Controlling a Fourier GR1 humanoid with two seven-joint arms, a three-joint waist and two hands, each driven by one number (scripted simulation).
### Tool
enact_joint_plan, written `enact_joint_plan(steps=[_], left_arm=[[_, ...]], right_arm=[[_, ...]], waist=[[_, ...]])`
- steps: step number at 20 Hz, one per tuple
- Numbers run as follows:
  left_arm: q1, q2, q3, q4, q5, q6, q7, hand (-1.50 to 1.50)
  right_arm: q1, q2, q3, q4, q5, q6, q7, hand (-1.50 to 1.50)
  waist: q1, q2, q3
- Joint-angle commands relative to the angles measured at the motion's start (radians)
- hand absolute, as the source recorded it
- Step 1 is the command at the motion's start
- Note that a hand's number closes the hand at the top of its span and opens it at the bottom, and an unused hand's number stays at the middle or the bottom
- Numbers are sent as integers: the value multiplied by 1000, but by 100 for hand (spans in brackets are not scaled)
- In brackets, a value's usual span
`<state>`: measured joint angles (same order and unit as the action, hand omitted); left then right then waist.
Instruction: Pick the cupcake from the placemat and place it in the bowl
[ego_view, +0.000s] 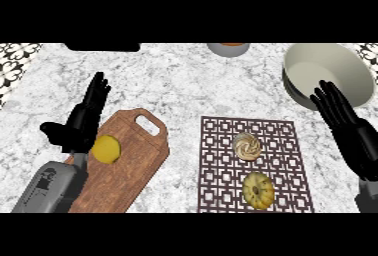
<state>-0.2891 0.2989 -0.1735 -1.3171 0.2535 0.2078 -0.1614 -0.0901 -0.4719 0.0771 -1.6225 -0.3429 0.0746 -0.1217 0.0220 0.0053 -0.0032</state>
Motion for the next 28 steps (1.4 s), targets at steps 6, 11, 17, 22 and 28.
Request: enact_joint_plan(steps=[6,11,17,22,28], left_arm=[[33,44,-101,-66,-31,-100,72,0],[35,14,-176,-121,-26,-139,143,0],[71,-1,-198,-146,-34,-156,123,0],[61,24,-182,-145,-29,-169,151,0],[64,-4,-205,-176,-38,-148,172,0]], right_arm=[[90,202,-95,-36,249,-603,80,150],[148,350,29,27,487,-886,180,-150],[63,287,184,213,902,-934,474,-150],[-17,185,206,194,1038,-655,817,-150],[-111,180,287,155,912,-215,1137,-150]], waist=[[-86,-22,-2],[-26,-11,2],[5,-2,-3],[-5,-6,-8],[14,-9,-6]])
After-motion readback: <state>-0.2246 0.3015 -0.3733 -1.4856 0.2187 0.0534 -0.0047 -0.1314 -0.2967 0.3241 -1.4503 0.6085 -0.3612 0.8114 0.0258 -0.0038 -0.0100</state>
